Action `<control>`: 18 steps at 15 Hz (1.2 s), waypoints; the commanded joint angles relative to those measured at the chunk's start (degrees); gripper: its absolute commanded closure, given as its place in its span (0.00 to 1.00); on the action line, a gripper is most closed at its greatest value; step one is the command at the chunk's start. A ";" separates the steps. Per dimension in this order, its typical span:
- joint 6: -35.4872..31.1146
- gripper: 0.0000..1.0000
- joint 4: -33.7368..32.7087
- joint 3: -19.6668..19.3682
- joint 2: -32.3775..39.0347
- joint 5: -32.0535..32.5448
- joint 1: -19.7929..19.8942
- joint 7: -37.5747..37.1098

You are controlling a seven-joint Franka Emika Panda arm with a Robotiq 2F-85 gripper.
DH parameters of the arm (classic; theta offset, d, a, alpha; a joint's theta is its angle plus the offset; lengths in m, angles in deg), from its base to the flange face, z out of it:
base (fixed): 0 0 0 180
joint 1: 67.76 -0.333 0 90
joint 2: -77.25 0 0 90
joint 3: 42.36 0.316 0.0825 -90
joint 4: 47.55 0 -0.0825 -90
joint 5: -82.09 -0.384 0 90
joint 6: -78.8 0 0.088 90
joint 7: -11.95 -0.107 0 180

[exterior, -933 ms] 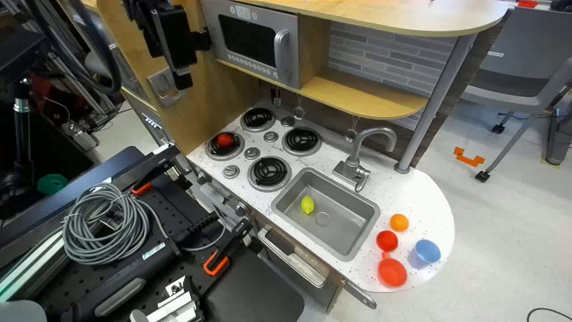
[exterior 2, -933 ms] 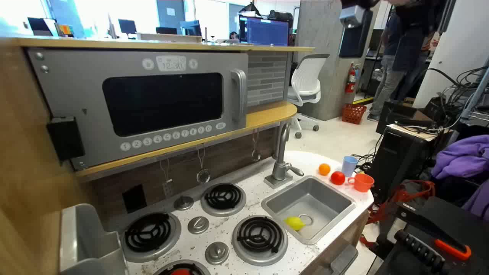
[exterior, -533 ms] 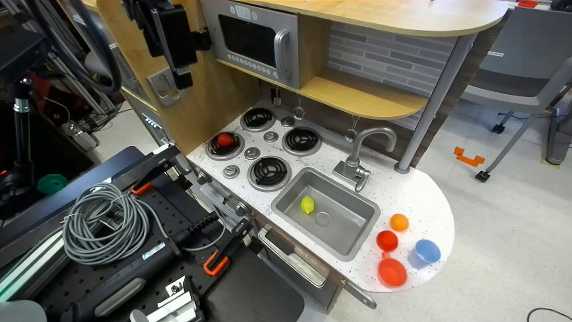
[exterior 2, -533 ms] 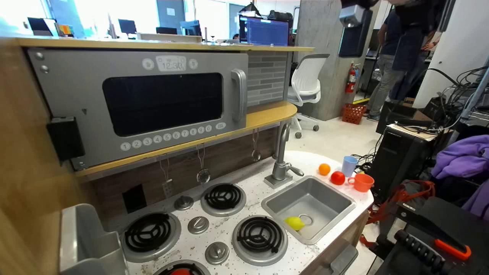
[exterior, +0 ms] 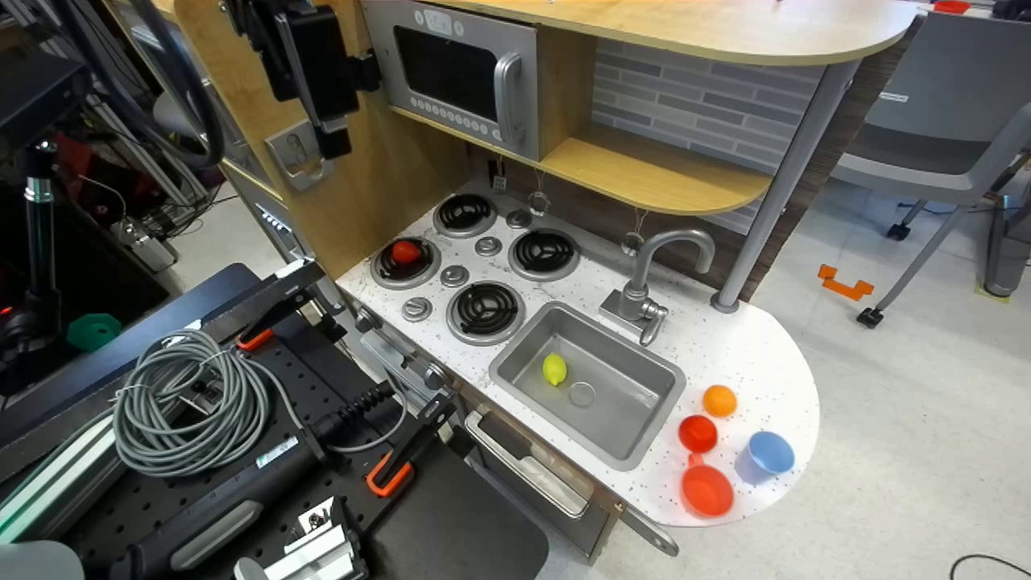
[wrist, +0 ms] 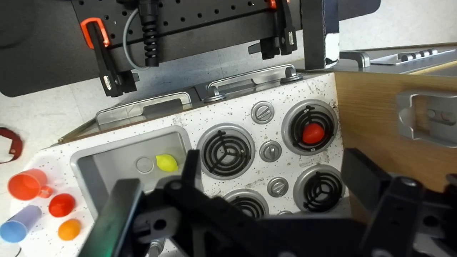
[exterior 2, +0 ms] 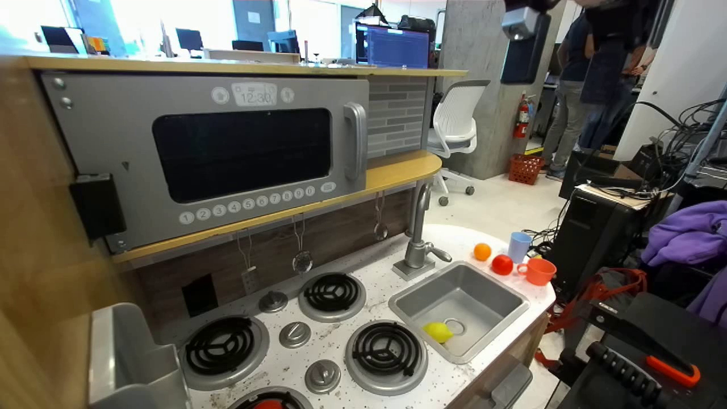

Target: Move the blue cup to the sink

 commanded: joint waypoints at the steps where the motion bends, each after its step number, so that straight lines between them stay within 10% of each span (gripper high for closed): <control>1: -5.87 0.00 -2.33 -2.81 4.73 1.34 2.46 3.66; 7: -9.74 0.00 -11.23 -9.06 14.94 -0.62 7.17 9.07; 18: -21.13 0.00 -30.88 -8.93 40.62 4.62 12.07 9.46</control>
